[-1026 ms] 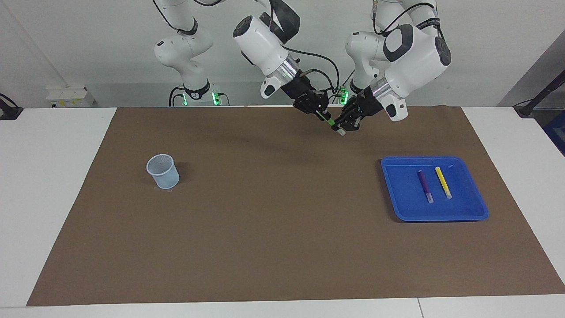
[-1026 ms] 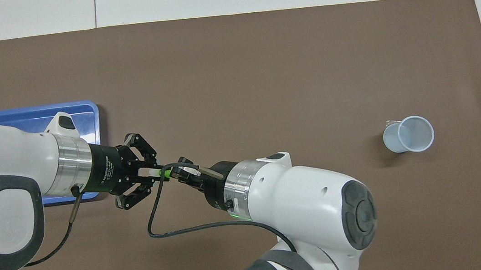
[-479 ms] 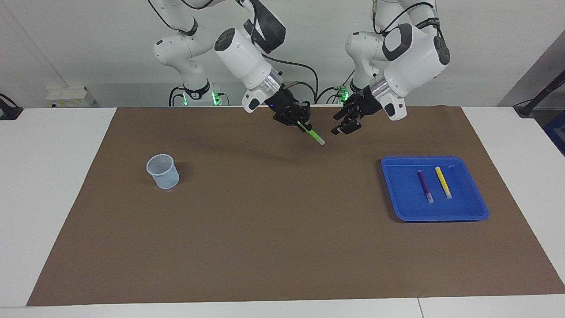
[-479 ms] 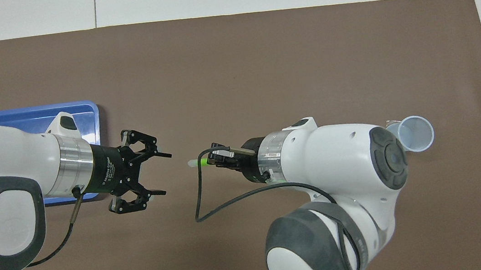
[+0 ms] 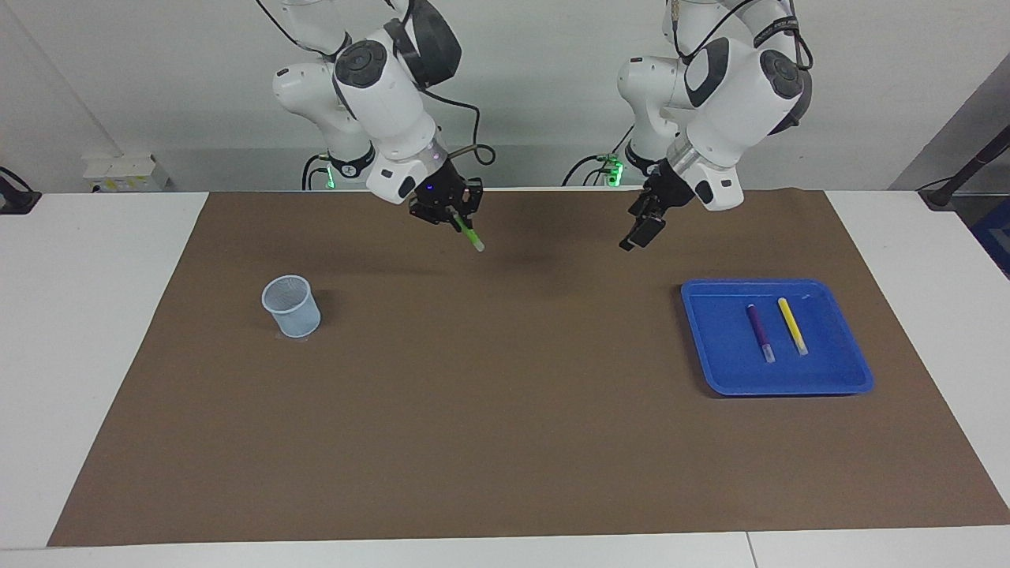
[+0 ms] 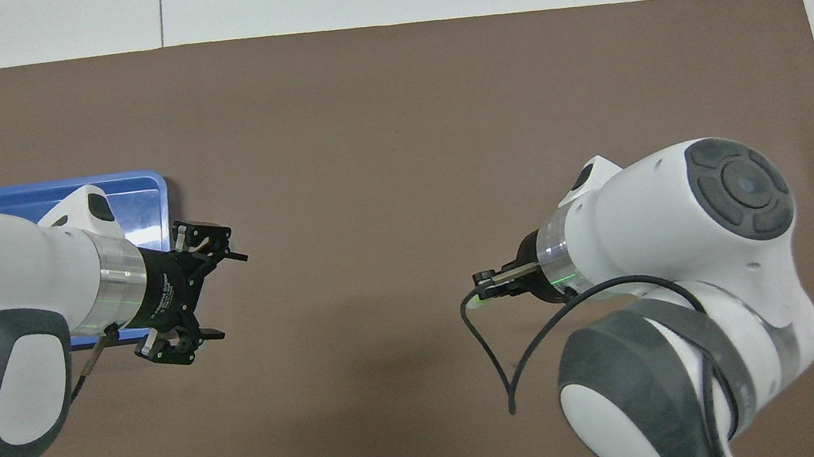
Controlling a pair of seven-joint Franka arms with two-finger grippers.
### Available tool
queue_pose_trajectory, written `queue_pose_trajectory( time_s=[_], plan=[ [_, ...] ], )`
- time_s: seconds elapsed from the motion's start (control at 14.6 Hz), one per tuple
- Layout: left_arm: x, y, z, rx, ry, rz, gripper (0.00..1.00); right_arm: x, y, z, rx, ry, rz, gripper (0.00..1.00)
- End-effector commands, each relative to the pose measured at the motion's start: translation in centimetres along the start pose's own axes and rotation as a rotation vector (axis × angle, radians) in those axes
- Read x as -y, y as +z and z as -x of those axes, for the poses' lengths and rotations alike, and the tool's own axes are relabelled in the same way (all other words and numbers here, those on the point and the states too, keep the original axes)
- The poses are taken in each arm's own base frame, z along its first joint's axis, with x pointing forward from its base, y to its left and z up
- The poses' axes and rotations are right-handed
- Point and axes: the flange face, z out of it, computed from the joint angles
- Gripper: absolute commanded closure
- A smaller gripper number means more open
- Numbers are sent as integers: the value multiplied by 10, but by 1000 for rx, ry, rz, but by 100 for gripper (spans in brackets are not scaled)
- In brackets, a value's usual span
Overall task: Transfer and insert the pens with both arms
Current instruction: 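Open the left gripper and pull the pen away with the right gripper, then lower the green pen into the white cup with the right gripper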
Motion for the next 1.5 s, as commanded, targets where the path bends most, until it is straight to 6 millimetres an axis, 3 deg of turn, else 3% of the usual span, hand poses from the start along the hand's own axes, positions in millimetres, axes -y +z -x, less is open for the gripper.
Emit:
queue_pose_trajectory(
  time_s=[0.0,0.27,0.48,0.68,0.89,1.09,1.44],
  plan=[
    [5,-19,-11,-81,128,20,0,-43,-9,6,58,-183,124,100],
    [28,-47,-87,-81,446,1,0,-106,-30,-4,99,-477,299,100],
    [51,-58,-124,-69,711,-72,0,-140,-48,-16,134,-690,411,100],
    [66,-68,-151,-98,991,-150,0,-174,-51,-24,88,-733,425,100],
    [73,-76,-170,-154,1073,-203,0,-207,-38,-21,62,-723,417,100],
    [79,-80,-190,-201,1107,-200,0,-229,-13,-4,56,-677,388,100],
    [79,-66,-230,-256,1174,-206,0,-261,27,15,67,-626,363,100]
  ],
)
